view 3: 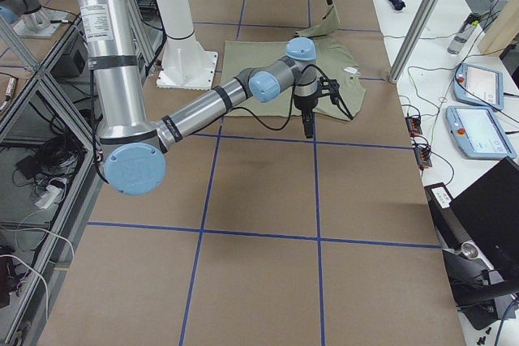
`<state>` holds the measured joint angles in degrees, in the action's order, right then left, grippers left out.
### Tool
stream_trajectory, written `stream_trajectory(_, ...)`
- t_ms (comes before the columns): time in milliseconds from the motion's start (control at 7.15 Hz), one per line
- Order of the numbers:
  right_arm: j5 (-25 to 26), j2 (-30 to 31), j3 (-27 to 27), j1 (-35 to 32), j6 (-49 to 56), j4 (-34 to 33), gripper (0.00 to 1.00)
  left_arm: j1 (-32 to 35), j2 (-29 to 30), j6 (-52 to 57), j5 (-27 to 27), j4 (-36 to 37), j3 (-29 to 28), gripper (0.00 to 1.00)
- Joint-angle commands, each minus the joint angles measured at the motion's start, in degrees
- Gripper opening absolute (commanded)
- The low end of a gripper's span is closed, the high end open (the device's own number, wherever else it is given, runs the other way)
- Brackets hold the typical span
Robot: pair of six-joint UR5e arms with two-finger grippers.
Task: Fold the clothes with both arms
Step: 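Fold the held sleeve across the shirt body with the left gripper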
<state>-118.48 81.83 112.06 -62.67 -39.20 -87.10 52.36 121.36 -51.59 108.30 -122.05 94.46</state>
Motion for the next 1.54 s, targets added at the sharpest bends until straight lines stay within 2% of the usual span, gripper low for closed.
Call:
stream_trajectory(0,0.0,-0.1,-0.1,0.0,0.0,0.0,1.00,-5.2,10.3,-9.3,-2.9,1.4,-4.8,0.00)
stream_trajectory(140,0.0,-0.3,-0.1,0.0,-0.1,0.0,1.00,-9.9,15.4,-12.6,-9.0,1.2,-8.6,0.00)
stream_trajectory(559,0.0,-0.5,-0.1,0.0,-0.1,0.0,1.00,-18.5,26.3,-12.1,-15.4,0.2,-18.7,0.00)
stream_trajectory(699,0.0,-0.5,0.0,0.0,-0.1,0.0,1.00,-21.0,29.2,-10.5,-17.1,-2.0,-23.3,0.00)
stream_trajectory(979,0.0,-0.4,0.0,0.0,-0.1,0.0,1.00,-24.7,29.1,-6.4,-18.4,-12.5,-30.3,0.00)
stream_trajectory(1118,0.0,-0.4,-0.1,0.0,-0.1,0.0,1.00,-25.5,29.2,-6.2,-18.7,-13.7,-31.4,0.00)
stream_trajectory(1258,0.0,-0.4,-0.2,0.0,-0.1,0.0,1.00,-25.6,29.3,-6.2,-18.6,-13.8,-31.4,0.55)
stream_trajectory(1398,0.0,-0.4,-0.3,0.0,-0.1,0.0,1.00,-25.8,29.3,-6.9,-18.6,-13.9,-31.2,1.00)
